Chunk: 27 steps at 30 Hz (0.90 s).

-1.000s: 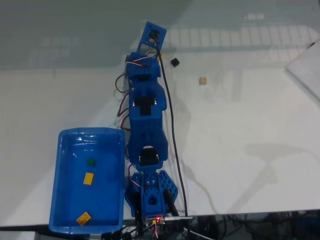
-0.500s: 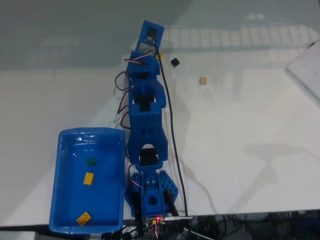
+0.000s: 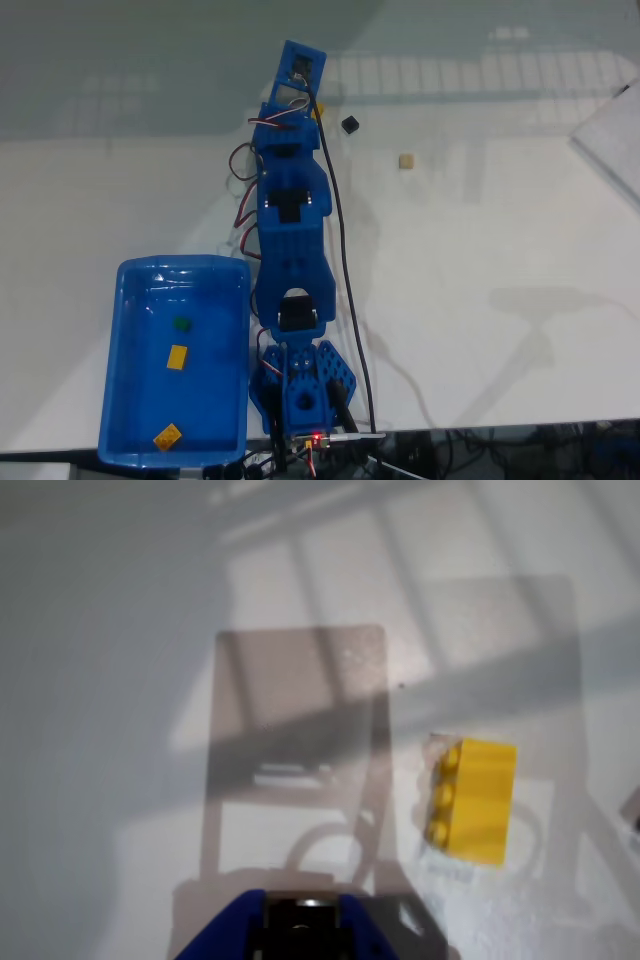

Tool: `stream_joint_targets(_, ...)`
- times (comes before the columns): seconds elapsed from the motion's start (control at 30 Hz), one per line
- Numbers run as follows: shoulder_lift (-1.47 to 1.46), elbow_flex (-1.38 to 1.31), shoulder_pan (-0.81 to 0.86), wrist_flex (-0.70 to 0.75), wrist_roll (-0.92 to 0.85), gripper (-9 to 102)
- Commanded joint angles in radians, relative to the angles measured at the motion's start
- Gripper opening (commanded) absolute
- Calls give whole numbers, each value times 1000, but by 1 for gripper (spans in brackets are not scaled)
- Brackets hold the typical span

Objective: Pick up all the lego then put into the bin

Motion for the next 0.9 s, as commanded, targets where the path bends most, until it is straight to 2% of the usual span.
stream_joint_targets(0.0,155,-34,-35,52,43,0)
stream_joint_targets(0.1,394,21,-104,146,89,0)
stream_joint_targets(0.23,770,120,-291,350,120,0)
stream_joint_targets(0.5,1310,290,-910,876,58,0)
stream_joint_targets(0.67,1430,316,-1227,1157,32,0)
stream_joint_targets(0.87,1414,348,-1387,1321,5,0)
